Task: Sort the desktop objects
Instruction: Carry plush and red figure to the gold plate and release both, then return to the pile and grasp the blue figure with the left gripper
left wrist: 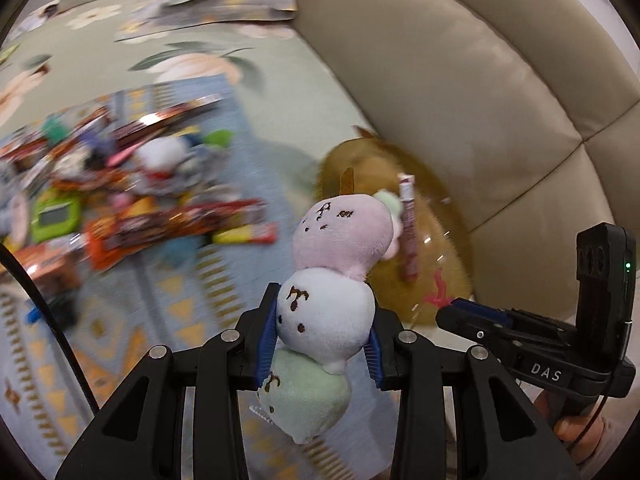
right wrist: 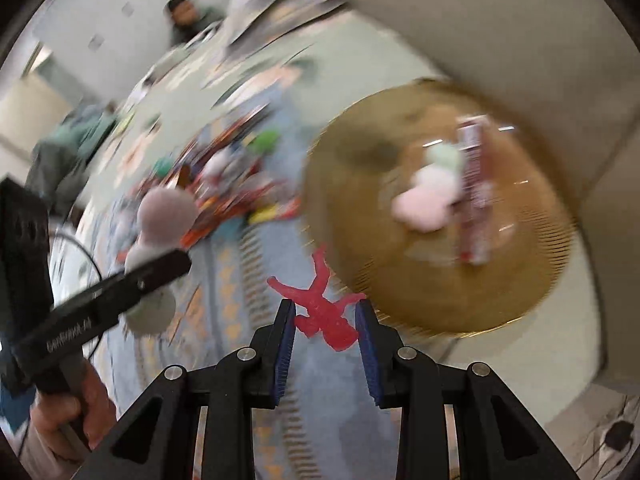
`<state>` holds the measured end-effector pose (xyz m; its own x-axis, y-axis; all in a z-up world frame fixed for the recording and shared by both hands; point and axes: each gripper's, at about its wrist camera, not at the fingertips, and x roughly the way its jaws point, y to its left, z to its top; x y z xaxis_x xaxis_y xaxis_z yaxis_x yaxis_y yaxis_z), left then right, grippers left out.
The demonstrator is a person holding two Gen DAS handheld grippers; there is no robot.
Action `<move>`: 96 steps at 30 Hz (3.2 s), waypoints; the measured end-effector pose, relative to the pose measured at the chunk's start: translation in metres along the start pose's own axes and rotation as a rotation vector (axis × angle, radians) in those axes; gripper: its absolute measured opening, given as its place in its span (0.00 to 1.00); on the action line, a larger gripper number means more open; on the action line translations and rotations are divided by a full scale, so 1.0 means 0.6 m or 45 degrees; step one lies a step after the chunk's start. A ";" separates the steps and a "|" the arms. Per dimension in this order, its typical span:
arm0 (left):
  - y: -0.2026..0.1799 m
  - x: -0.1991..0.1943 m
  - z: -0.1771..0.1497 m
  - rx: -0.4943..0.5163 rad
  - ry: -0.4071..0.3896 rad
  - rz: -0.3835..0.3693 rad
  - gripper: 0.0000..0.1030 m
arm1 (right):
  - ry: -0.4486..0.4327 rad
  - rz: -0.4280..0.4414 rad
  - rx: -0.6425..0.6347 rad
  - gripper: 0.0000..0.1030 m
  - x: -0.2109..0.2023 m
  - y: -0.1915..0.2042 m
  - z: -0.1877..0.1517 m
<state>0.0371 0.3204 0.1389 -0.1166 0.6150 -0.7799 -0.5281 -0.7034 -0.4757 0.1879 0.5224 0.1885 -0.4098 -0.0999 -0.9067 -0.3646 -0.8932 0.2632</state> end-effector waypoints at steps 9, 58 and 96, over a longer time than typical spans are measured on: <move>-0.045 0.113 0.076 -0.172 0.038 -0.207 0.44 | -0.061 -0.050 0.290 0.30 0.002 -0.113 0.060; 0.394 -0.076 -0.019 -0.602 -0.155 0.331 0.48 | 0.350 0.176 -0.087 0.47 0.164 0.183 -0.012; 0.408 -0.075 -0.114 -0.613 -0.081 0.404 0.18 | 0.404 0.328 -0.208 0.47 0.259 0.325 -0.028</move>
<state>-0.0296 0.0960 0.0300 -0.2649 0.3572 -0.8957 -0.0184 -0.9306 -0.3657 0.0672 0.3250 0.0932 -0.1836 -0.4355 -0.8813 -0.1367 -0.8765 0.4616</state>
